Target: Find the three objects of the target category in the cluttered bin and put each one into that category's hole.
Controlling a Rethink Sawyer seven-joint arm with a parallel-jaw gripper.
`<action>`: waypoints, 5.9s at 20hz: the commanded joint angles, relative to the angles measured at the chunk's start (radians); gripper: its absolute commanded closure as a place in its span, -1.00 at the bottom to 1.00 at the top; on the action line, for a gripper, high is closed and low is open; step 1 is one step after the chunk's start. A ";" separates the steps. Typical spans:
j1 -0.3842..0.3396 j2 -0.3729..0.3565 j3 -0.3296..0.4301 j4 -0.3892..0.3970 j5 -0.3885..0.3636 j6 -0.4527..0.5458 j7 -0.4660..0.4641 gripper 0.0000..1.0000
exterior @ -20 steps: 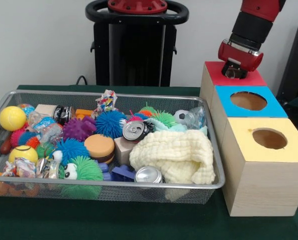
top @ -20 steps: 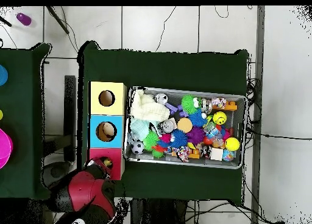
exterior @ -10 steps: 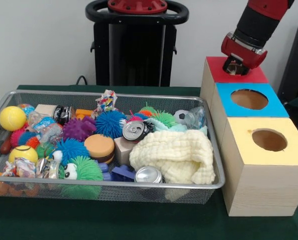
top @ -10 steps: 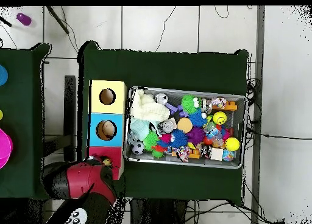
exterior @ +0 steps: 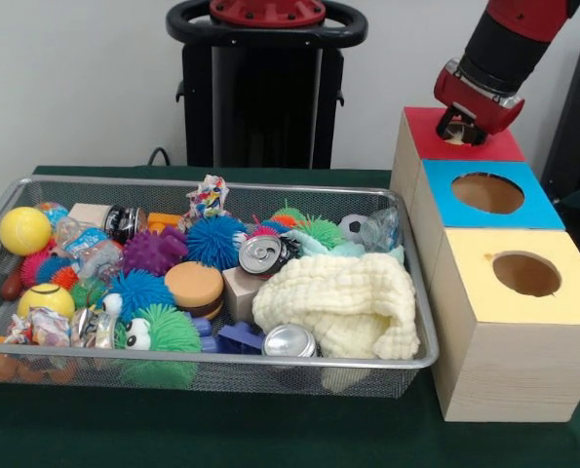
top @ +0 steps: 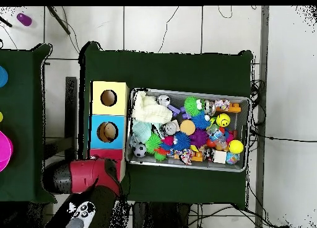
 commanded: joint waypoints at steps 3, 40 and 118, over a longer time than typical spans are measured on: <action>-0.103 -0.077 -0.034 -0.042 -0.089 0.177 -0.035 -1.00; -0.070 -0.117 -0.052 0.054 -0.149 -0.088 0.039 -1.00; -0.581 -0.281 0.319 0.089 -0.960 -0.402 -0.158 -1.00</action>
